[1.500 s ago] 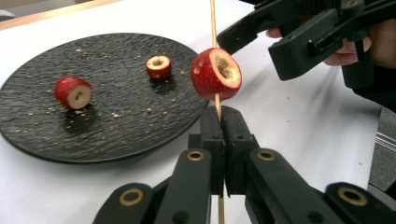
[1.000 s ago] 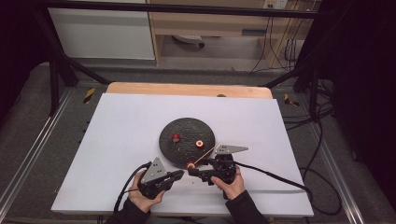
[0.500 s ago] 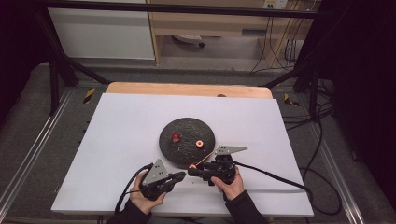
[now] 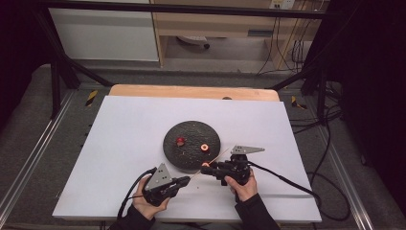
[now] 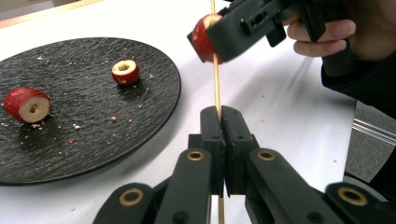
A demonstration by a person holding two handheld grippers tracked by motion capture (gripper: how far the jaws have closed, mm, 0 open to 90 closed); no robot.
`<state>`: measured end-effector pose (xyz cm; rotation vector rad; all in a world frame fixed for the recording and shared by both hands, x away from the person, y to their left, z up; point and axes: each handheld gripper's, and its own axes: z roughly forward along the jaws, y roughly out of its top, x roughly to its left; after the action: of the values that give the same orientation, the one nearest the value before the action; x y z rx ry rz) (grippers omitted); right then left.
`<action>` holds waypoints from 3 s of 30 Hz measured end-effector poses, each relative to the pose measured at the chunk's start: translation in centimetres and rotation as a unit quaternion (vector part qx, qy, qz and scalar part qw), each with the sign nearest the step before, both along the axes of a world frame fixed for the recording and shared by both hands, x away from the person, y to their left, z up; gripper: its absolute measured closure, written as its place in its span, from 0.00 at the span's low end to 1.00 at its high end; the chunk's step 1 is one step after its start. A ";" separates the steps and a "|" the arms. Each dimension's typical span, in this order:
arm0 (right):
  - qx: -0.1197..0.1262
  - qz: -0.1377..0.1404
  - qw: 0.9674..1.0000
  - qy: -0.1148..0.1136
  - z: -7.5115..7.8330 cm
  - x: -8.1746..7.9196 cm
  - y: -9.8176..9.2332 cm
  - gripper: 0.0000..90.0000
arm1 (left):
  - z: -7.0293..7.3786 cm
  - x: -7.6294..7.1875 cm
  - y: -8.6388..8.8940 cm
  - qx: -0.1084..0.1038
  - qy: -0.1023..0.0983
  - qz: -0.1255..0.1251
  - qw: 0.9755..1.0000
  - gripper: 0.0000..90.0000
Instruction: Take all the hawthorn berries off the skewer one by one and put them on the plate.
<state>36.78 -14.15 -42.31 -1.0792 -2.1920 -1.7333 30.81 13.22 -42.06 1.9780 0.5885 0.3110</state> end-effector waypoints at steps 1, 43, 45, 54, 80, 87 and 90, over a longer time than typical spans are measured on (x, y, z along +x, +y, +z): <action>0.001 -0.003 1.000 -0.001 0.0 0.1 -0.2 0.69 | 0.0 0.0 0.0 0.000 0.001 -0.001 1.000 0.98; -0.011 -0.138 0.990 -0.015 0.8 2.0 -8.6 0.70 | 0.8 1.6 3.2 -0.023 0.007 0.043 0.999 0.98; -0.022 -0.134 0.991 -0.016 0.7 2.0 -8.1 0.70 | 0.9 1.9 3.8 -0.027 0.008 0.053 0.998 0.98; -0.056 -0.106 0.993 -0.017 0.5 2.8 -4.9 0.70 | 0.9 2.9 5.6 -0.038 0.014 0.085 0.996 0.98; -0.145 -0.064 0.987 -0.010 -2.4 6.1 4.3 0.69 | 0.7 3.6 6.5 -0.033 0.020 0.103 0.994 0.98; -0.165 -0.057 0.985 -0.018 -3.0 5.8 4.5 0.67 | 0.6 3.6 6.4 -0.031 0.021 0.103 0.994 0.98; -0.169 -0.059 0.984 -0.027 -2.7 5.6 4.3 0.63 | 0.6 3.6 6.5 -0.031 0.021 0.103 0.994 0.98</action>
<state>42.42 -9.86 -45.01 -1.2685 -2.5712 -1.4815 34.37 19.69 -41.42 1.8703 0.8224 0.3745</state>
